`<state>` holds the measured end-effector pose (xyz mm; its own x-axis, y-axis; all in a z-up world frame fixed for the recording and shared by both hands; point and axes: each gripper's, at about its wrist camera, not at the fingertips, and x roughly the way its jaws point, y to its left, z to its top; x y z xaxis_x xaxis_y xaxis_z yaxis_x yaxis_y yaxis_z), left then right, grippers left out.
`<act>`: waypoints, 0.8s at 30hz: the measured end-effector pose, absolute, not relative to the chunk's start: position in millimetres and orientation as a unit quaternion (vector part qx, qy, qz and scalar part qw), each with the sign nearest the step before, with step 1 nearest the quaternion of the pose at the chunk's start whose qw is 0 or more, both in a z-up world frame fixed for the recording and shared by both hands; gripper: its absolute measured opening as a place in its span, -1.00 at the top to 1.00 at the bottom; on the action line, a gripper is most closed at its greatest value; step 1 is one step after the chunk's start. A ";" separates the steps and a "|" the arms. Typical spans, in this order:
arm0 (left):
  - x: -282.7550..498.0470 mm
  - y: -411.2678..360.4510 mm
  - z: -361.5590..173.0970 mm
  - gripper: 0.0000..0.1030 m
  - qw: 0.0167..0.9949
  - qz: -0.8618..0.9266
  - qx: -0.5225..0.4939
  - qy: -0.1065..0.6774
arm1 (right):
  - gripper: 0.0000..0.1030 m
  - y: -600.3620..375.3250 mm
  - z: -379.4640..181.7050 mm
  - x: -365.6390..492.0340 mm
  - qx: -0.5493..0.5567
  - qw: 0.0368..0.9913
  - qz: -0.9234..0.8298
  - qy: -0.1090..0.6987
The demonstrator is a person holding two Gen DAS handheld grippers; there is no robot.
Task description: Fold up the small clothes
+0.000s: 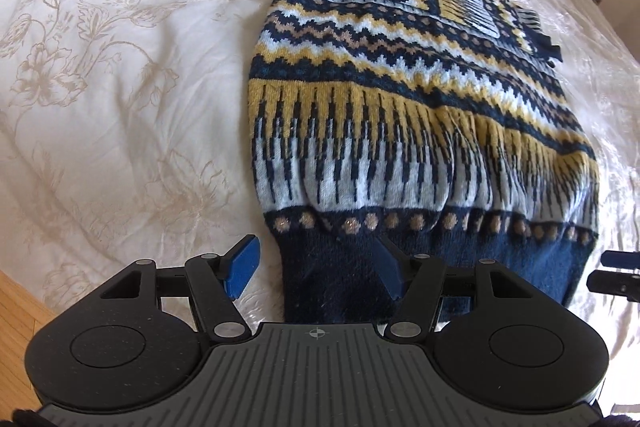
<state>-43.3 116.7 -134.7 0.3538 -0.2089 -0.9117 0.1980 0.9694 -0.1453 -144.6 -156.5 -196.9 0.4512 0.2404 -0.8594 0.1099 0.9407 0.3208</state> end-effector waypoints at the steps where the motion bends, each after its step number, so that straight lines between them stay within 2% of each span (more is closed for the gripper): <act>1: -46.1 118.8 -134.6 -0.17 0.823 -0.125 -0.007 0.554 | -0.99 -155.0 -196.2 -146.7 0.168 0.836 0.037 0.521; 21: -90.3 136.3 -140.7 -0.17 0.826 -0.178 0.000 0.535 | -0.99 -123.0 -181.7 -205.7 0.181 0.865 -0.027 0.467; 24: -94.3 141.5 -142.7 -0.26 0.828 -0.180 -0.002 0.532 | -0.99 -121.0 -183.5 -210.6 0.195 0.864 -0.032 0.463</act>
